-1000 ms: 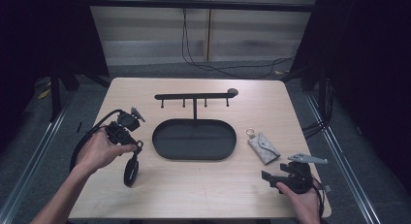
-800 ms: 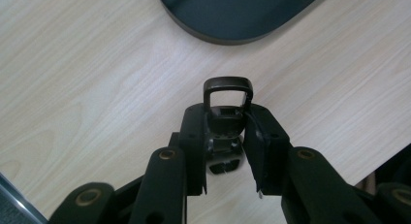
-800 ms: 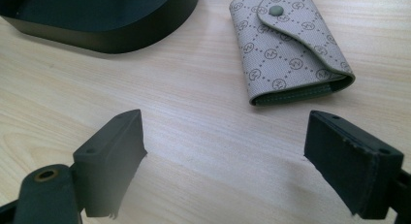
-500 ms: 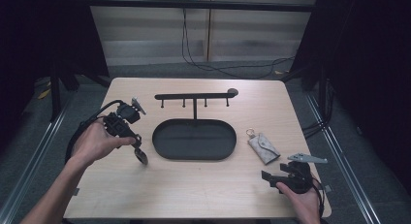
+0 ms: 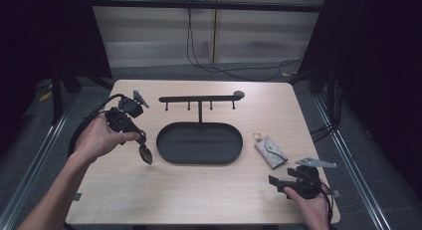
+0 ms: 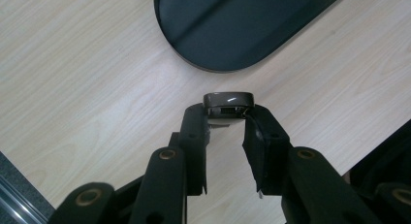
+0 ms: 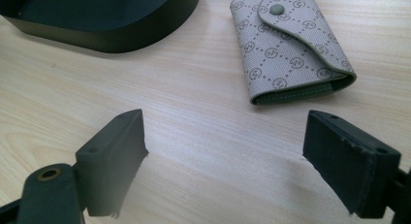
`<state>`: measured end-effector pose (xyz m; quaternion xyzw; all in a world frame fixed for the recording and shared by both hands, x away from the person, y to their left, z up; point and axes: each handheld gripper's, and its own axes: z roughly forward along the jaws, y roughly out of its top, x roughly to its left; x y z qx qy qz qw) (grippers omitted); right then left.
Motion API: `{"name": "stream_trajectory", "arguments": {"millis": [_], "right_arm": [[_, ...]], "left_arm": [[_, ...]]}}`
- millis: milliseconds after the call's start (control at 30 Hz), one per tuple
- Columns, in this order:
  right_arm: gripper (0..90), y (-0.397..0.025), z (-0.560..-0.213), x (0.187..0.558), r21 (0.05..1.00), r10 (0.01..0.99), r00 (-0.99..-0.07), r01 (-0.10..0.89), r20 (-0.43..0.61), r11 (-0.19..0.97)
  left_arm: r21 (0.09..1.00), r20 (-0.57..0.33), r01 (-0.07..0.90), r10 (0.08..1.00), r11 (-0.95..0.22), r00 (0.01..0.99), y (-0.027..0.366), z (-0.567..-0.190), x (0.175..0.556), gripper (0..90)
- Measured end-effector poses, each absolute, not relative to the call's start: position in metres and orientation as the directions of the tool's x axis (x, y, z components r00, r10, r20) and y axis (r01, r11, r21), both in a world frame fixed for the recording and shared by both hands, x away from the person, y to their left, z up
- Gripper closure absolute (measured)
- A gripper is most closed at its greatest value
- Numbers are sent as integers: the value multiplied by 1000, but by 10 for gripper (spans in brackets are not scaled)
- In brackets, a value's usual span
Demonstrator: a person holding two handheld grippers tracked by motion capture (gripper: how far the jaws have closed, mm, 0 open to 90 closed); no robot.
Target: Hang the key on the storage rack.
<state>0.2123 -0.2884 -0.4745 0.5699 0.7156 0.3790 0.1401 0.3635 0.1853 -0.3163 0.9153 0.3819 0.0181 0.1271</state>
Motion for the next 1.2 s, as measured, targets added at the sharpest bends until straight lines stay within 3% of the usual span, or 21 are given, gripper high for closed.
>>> {"name": "stream_trajectory", "arguments": {"millis": [800,1200], "right_arm": [[150,-289,-475,213,701,922,-312,710,231,64],[148,-289,-475,212,701,917,-317,710,240,62]], "left_arm": [[198,-100,724,721,-661,686,151,-294,394,706],[146,-68,729,729,-668,681,128,-293,417,707]]}}
